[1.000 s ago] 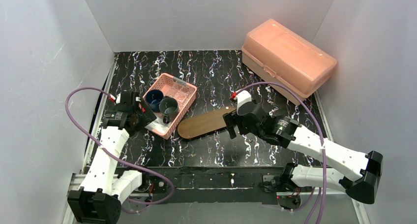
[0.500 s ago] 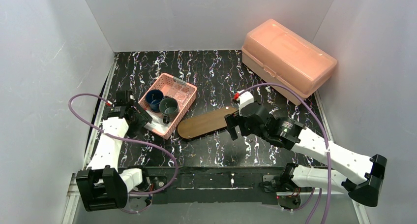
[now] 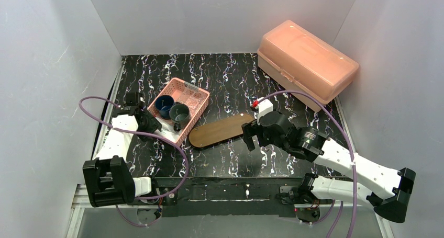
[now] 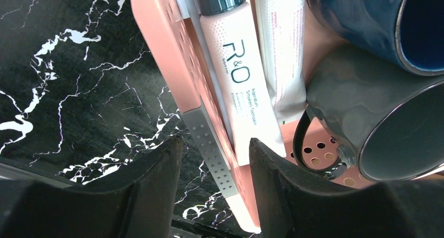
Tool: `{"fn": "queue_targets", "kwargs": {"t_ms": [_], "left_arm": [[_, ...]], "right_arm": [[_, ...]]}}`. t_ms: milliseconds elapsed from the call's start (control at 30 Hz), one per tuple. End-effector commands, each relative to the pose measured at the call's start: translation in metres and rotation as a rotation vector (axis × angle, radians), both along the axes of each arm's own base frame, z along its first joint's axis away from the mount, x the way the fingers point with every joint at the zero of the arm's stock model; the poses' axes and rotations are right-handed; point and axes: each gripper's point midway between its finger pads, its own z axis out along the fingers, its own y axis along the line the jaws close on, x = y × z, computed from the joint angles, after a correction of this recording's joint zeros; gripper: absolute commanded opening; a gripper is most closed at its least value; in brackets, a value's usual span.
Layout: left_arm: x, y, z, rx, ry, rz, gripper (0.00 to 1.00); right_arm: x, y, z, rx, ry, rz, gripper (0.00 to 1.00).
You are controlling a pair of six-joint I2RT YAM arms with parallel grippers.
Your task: Prepare toiletry sets of a toothbrush and toothpaste on the tray
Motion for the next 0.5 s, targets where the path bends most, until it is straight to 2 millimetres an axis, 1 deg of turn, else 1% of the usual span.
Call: {"fn": "queue_targets", "kwargs": {"t_ms": [0, 167, 467], "left_arm": [[0.01, -0.0019, 0.0103, -0.021, -0.03, -0.002, 0.46], [0.0111, -0.0021, 0.01, -0.022, -0.027, -0.011, 0.39], [0.0148, -0.0008, 0.0084, -0.015, -0.013, -0.026, 0.19]], "right_arm": [[-0.0039, -0.0011, 0.0016, 0.027, 0.0, 0.006, 1.0], [-0.0045, -0.002, -0.0002, 0.028, 0.001, 0.005, 1.0], [-0.0053, -0.0026, -0.0019, 0.03, 0.004, 0.004, 1.0]]}}
